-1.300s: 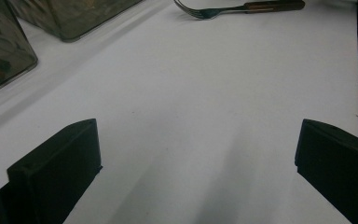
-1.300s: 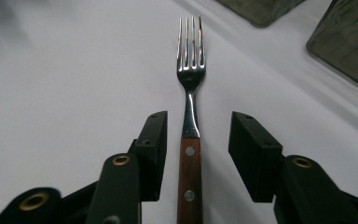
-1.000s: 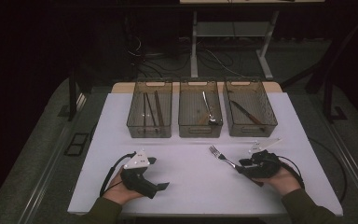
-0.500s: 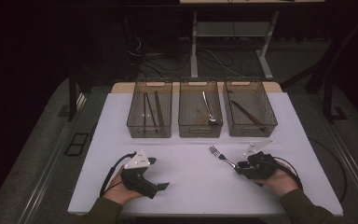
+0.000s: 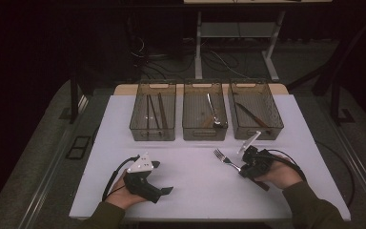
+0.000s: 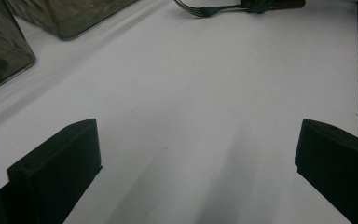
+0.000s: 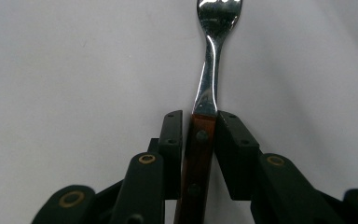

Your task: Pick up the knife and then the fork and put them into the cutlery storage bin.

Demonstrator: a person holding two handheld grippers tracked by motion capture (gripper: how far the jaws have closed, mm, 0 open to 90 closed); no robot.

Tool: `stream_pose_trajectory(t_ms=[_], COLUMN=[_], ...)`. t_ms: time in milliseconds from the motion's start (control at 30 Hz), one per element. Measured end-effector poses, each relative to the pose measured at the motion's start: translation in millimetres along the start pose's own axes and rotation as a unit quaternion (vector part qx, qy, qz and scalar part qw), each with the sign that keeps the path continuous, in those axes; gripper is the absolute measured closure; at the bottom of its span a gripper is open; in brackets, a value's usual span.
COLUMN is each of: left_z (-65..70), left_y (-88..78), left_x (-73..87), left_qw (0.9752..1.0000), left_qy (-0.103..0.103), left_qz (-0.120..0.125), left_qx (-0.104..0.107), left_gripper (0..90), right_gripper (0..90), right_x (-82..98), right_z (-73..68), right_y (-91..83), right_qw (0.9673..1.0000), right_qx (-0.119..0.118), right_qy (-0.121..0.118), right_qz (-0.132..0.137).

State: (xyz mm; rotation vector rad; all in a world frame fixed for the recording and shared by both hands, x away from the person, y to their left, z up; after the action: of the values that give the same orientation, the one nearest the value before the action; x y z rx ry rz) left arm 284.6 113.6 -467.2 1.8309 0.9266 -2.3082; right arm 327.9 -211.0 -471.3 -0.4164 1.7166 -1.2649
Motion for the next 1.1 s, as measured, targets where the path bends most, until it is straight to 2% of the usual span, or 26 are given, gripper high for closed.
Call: stream_pose_trajectory(t_ms=[67, 167, 333, 467, 800, 933, 1100], left_z=[0.4, 1.0, 1.0, 1.7, 1.5, -1.6, -0.8], left_y=[0.4, 0.9, 1.0, 1.5, 1.4, -0.7, -0.9], left_x=[0.3, 0.2, 0.5, 0.7, 0.3, 0.2, 0.0], left_qw=[1.0, 1.0, 1.0, 1.0, 1.0, 1.0, 1.0], left_qy=[0.0, 0.0, 0.0, 0.002, 0.002, -0.004, -0.004], left_qz=[-0.001, 0.0, -0.001, -0.003, -0.001, 0.003, 0.004], left_qx=[0.001, 0.003, 0.003, 0.005, 0.006, 0.003, 0.005], left_gripper=[0.0, 0.0, 0.0, 0.0, 0.0, 0.0, 0.0], right_gripper=[71.7, 72.9, 75.2, 77.0, 77.1, 77.1, 77.1], right_x=[-3.9, -9.3, -17.3, -19.3, -14.2, -12.1, -13.4], right_z=[1.2, 2.2, 0.3, -0.7, 2.8, 6.6, 9.7], right_y=[1.4, 3.4, 6.8, 8.0, 0.9, -1.8, -9.1], right_qw=[0.9997, 0.9984, 0.9947, 0.9934, 0.9974, 0.9988, 0.9991], right_qx=[0.003, 0.002, 0.005, 0.014, 0.021, 0.023, 0.019], right_qy=[-0.001, 0.012, 0.017, 0.01, 0.006, 0.014, 0.038], right_qz=[-0.024, -0.055, -0.102, -0.114, -0.068, -0.041, -0.001])
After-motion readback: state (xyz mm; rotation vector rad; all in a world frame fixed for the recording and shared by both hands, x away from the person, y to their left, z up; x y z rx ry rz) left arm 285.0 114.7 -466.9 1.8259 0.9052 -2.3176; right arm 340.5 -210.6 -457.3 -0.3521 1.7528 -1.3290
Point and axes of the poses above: each handheld gripper's, and its own axes: y roughly forward along the jaws, x roughly out of its underside, z roughly to its right, the point moved 5 cm from there along y, roughly forward along the jaws, and after that the axes turned 10 degrees about z, right-handed, at the moved point
